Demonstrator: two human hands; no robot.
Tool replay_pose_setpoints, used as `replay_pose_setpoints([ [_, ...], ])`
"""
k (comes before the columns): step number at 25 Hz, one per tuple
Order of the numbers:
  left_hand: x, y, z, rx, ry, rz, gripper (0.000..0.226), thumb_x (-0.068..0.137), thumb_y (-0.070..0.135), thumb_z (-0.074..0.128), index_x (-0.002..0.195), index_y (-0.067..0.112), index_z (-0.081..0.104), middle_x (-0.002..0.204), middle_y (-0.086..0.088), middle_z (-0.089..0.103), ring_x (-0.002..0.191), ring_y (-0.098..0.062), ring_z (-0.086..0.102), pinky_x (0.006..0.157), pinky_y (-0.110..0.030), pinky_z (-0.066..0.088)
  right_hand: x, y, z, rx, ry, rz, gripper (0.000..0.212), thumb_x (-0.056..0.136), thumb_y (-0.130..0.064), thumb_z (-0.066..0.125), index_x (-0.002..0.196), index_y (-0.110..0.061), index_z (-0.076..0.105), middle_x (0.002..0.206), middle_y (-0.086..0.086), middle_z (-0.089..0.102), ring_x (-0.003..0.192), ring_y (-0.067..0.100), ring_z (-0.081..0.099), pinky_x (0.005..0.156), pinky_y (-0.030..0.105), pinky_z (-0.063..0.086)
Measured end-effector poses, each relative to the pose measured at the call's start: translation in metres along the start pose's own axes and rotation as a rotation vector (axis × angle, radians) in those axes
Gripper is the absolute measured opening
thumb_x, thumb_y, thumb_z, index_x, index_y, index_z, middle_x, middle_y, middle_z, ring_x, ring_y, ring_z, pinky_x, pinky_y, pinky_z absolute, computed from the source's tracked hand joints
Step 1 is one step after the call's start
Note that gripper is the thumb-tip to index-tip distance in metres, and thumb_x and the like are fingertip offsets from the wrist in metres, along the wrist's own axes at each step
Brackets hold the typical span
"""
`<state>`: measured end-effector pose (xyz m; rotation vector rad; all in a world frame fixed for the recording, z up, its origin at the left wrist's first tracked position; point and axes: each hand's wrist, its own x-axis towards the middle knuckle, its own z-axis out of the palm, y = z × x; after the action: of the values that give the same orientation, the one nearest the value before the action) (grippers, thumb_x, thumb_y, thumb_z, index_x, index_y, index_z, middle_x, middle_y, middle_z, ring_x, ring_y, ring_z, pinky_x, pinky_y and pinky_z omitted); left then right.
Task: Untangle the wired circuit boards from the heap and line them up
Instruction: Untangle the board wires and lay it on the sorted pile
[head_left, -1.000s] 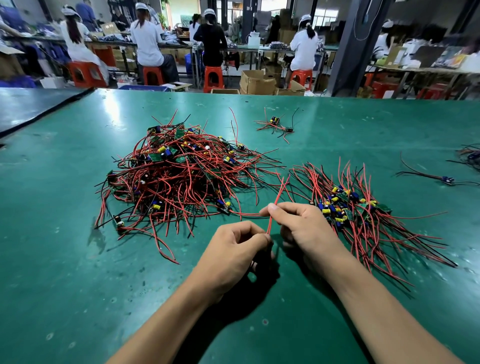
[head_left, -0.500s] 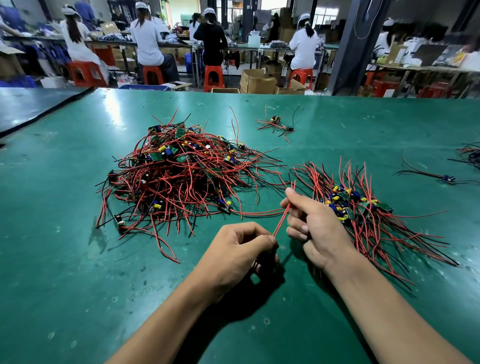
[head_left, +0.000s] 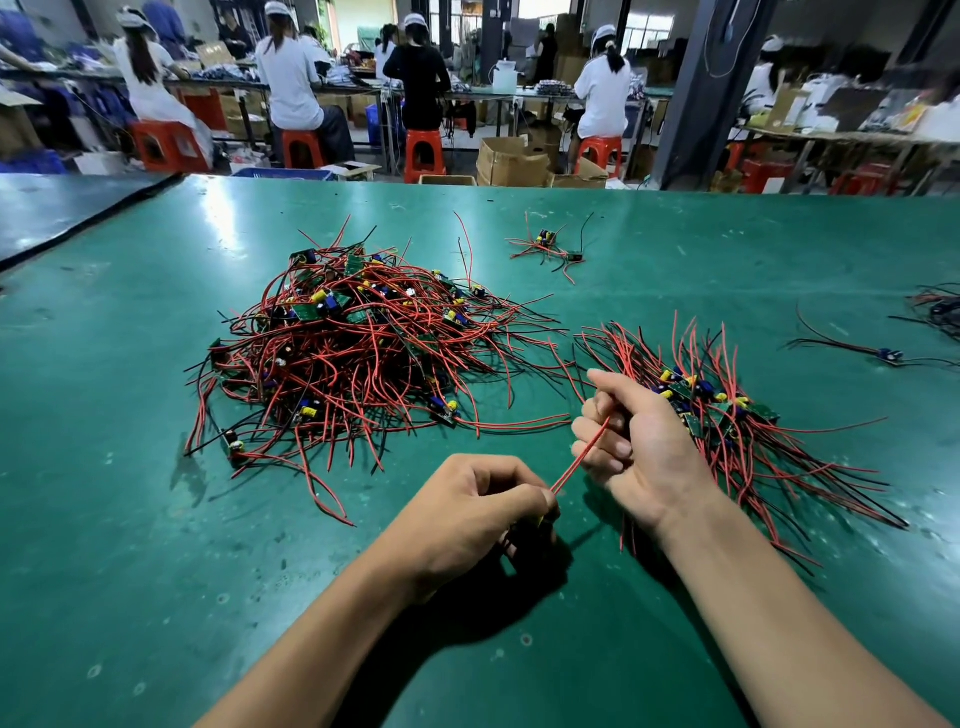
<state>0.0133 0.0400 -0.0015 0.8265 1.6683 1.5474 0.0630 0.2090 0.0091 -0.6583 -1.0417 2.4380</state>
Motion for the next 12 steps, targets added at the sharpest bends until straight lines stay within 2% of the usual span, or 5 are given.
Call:
replay_pose_setpoints([
  [2, -0.001, 0.000, -0.001, 0.011, -0.004, -0.002, 0.017, 0.089, 0.002, 0.061, 0.076, 0.005, 0.070, 0.064, -0.007, 0.066, 0.057, -0.016, 0.055, 0.057, -0.022, 0.047, 0.000, 0.000, 0.000, -0.001, -0.013, 0.008, 0.043, 0.098, -0.021, 0.056, 0.056, -0.014, 0.047, 0.049, -0.006, 0.028, 0.030, 0.004, 0.021, 0.028, 0.017, 0.018],
  [4, -0.001, 0.000, -0.001, 0.006, -0.002, -0.005, 0.015, 0.089, 0.002, 0.061, 0.077, 0.004, 0.070, 0.065, -0.008, 0.067, 0.059, -0.018, 0.056, 0.058, -0.024, 0.047, 0.001, 0.000, -0.001, -0.048, -0.001, -0.051, 0.033, 0.097, -0.024, 0.059, 0.068, -0.010, 0.055, 0.053, -0.006, 0.031, 0.032, 0.003, 0.024, 0.030, 0.016, 0.021],
  [8, -0.001, 0.000, -0.002, -0.012, -0.009, -0.012, 0.017, 0.090, 0.003, 0.062, 0.076, 0.005, 0.070, 0.065, -0.009, 0.068, 0.056, -0.017, 0.055, 0.056, -0.024, 0.046, 0.006, 0.004, -0.005, -0.133, 0.001, -0.245, 0.017, 0.093, -0.019, 0.064, 0.083, -0.007, 0.057, 0.055, -0.009, 0.055, 0.035, 0.001, 0.029, 0.034, 0.014, 0.024],
  [10, 0.001, -0.001, -0.002, -0.068, 0.016, -0.029, 0.022, 0.090, 0.003, 0.061, 0.072, 0.010, 0.070, 0.064, -0.011, 0.067, 0.053, -0.018, 0.056, 0.055, -0.025, 0.046, 0.005, 0.006, -0.006, -0.219, -0.052, -0.236, 0.024, 0.083, -0.028, 0.071, 0.087, -0.006, 0.061, 0.054, -0.009, 0.050, 0.037, 0.002, 0.029, 0.035, 0.015, 0.025],
  [12, 0.002, -0.002, -0.003, -0.185, 0.081, -0.056, 0.025, 0.091, 0.004, 0.060, 0.070, 0.012, 0.070, 0.066, -0.014, 0.067, 0.052, -0.020, 0.060, 0.052, -0.024, 0.049, 0.001, 0.013, -0.005, -0.336, -0.183, -0.106, 0.036, 0.076, -0.036, 0.076, 0.092, -0.005, 0.069, 0.055, -0.006, 0.040, 0.040, 0.005, 0.031, 0.037, 0.016, 0.029],
])
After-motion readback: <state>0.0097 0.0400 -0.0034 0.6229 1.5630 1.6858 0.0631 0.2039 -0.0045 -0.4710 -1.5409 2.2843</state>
